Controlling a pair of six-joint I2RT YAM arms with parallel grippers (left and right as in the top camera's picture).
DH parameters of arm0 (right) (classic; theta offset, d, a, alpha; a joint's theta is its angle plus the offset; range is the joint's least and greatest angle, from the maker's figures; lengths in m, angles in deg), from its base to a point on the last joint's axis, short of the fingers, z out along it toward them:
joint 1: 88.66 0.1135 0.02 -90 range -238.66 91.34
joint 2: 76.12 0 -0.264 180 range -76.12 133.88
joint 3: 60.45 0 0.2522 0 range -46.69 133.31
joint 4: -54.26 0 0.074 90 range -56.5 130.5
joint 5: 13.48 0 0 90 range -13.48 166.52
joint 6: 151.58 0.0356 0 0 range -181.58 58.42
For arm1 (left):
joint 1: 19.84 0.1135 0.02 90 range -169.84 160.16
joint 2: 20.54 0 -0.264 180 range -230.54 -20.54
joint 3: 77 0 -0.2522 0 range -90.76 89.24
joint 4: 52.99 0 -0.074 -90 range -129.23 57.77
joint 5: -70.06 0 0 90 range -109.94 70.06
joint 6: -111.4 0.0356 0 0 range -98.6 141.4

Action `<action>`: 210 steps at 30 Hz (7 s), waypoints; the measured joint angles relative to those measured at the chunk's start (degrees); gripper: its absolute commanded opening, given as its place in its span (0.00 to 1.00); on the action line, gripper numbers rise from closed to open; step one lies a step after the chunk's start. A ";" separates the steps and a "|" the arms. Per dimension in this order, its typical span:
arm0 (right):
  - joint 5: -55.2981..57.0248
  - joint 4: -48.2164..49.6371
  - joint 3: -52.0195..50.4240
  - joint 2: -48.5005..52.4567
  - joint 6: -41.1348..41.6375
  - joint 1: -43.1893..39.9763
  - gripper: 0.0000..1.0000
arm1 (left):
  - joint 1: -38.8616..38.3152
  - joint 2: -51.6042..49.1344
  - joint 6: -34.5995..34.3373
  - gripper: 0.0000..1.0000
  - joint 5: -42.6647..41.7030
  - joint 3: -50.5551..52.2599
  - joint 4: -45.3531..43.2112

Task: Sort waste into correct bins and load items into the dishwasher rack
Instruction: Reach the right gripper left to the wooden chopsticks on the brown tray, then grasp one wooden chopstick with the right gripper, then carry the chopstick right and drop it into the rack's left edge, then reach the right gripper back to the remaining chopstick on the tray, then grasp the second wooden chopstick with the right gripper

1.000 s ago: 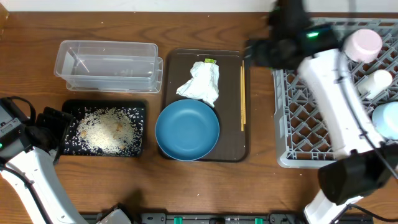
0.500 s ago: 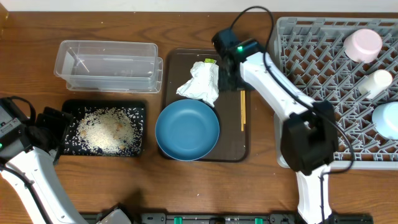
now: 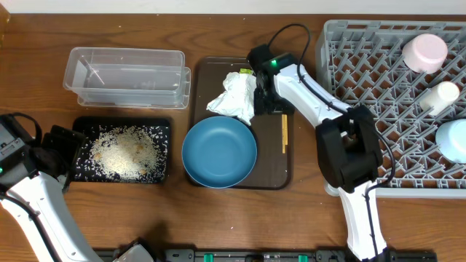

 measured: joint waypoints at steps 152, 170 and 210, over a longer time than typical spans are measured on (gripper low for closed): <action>-8.13 2.12 -8.31 -18.32 -10.32 -6.32 0.58 | 0.00 0.00 0.00 0.89 0.00 0.00 0.00; -8.90 -0.68 0.28 -1.51 -12.61 -4.07 0.52 | 0.00 0.00 0.00 0.89 0.00 0.00 0.00; 5.05 -4.20 6.67 0.13 -5.86 -2.43 0.45 | 0.00 0.00 0.00 0.89 0.00 0.00 0.00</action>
